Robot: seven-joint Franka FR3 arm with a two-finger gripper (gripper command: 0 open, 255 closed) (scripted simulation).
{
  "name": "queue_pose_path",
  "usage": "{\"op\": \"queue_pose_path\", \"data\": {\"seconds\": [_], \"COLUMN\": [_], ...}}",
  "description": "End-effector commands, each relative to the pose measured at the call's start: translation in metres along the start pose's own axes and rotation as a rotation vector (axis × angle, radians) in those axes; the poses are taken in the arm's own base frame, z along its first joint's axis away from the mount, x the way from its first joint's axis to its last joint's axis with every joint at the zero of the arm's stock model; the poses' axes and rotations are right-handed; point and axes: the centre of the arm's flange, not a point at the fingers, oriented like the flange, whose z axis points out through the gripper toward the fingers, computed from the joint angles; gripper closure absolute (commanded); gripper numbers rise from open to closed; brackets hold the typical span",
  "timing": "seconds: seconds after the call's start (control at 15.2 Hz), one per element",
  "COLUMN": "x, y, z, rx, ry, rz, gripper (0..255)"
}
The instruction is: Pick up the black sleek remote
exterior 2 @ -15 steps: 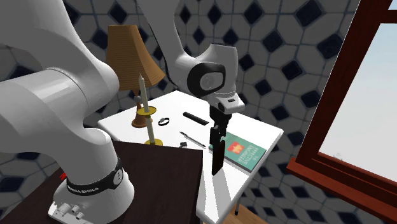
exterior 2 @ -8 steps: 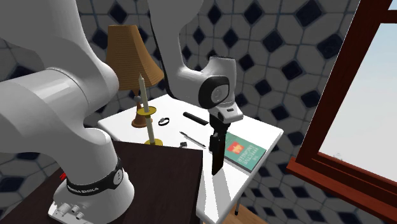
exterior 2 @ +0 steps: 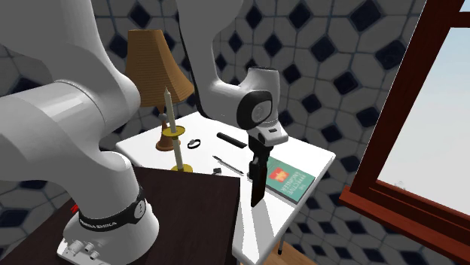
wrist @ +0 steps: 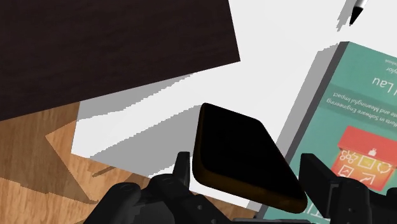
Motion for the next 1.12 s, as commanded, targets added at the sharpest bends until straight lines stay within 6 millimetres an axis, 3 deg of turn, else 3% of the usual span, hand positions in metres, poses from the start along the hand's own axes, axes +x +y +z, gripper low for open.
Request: {"op": "queue_pose_path", "data": {"seconds": [0.0,1.06], "x": [-0.001,0.003], "y": [0.001,0.002], "z": [0.002,-0.079], "rx": [-0.004,-0.004], "ry": [-0.004,-0.004], "rz": [0.001,0.001], "gripper": [255,255]}}
